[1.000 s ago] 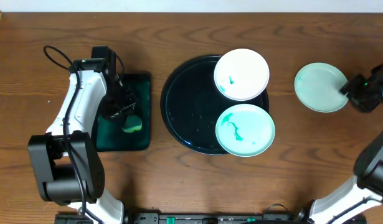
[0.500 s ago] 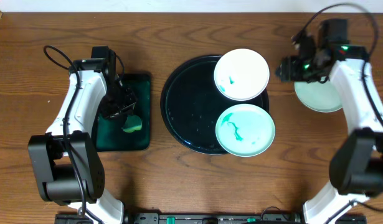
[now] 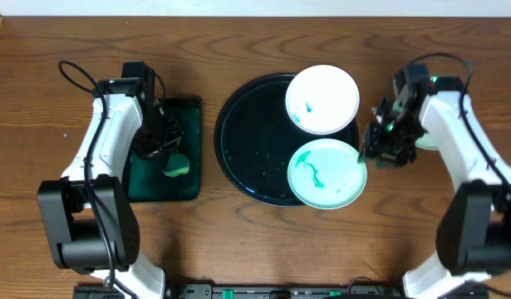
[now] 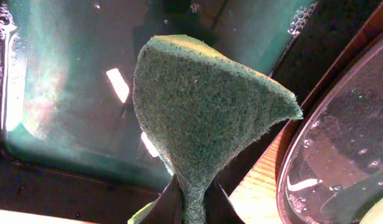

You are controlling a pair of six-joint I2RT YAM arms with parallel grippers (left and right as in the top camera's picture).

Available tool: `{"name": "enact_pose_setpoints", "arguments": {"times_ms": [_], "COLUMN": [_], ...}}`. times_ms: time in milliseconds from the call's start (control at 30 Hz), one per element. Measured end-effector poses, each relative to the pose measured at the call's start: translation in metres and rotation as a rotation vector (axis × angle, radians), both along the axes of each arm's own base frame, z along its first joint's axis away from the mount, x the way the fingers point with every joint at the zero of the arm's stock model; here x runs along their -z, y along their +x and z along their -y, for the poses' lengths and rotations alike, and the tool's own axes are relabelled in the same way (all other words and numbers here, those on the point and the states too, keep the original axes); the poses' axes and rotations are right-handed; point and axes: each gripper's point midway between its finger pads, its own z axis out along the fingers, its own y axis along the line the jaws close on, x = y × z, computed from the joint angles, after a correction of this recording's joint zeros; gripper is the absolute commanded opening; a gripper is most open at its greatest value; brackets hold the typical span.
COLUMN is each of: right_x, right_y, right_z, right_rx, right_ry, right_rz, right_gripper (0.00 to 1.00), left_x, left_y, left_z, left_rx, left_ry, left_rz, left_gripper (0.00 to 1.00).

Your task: Clean dirty plates on tray and stack at the side

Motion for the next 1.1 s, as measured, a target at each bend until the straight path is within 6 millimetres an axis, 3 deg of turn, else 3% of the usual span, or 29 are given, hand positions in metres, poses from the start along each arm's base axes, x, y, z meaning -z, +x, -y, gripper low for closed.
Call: {"name": "enact_pose_setpoints", "arguments": {"times_ms": [133,267,367,467,533,600,800,1100], "right_x": [0.003,0.021,0.040,0.057,0.061,0.063,0.066,0.066], "right_y": [-0.029,-0.048,-0.048,-0.031,-0.024,-0.017,0.001,0.003], "right_z": [-0.002,0.002,0.003,0.002,0.002,0.001,0.000,-0.010], "right_rx": [0.042,0.110,0.169,0.230,0.259,0.290,0.328,0.280], "right_ry": [-0.010,-0.034,-0.047,-0.036,-0.031,-0.025,-0.002,0.042], "right_rz": [-0.010,-0.004,0.010,0.091,0.121,0.149,0.223,0.249], "right_gripper": [0.50,0.52,0.54,0.53,0.41,0.17,0.02,0.01], "left_x": [0.000,0.000,0.000,0.000,0.000,0.000,0.000,0.000], "left_y": [0.000,0.000,0.000,0.000,0.000,0.000,0.000,0.000], "left_z": [0.000,0.000,0.000,0.000,0.000,0.000,0.000,0.000], "left_rx": [0.004,0.011,0.015,0.015,0.015,0.015,0.015,0.015], "left_ry": [0.000,0.000,0.000,0.000,0.000,0.000,0.000,0.000], "left_rz": [0.000,0.001,0.001,0.002,0.001,0.001,0.001,0.001], "left_gripper": [0.07,0.07,0.07,0.07,0.07,0.07,0.07,0.07]}}
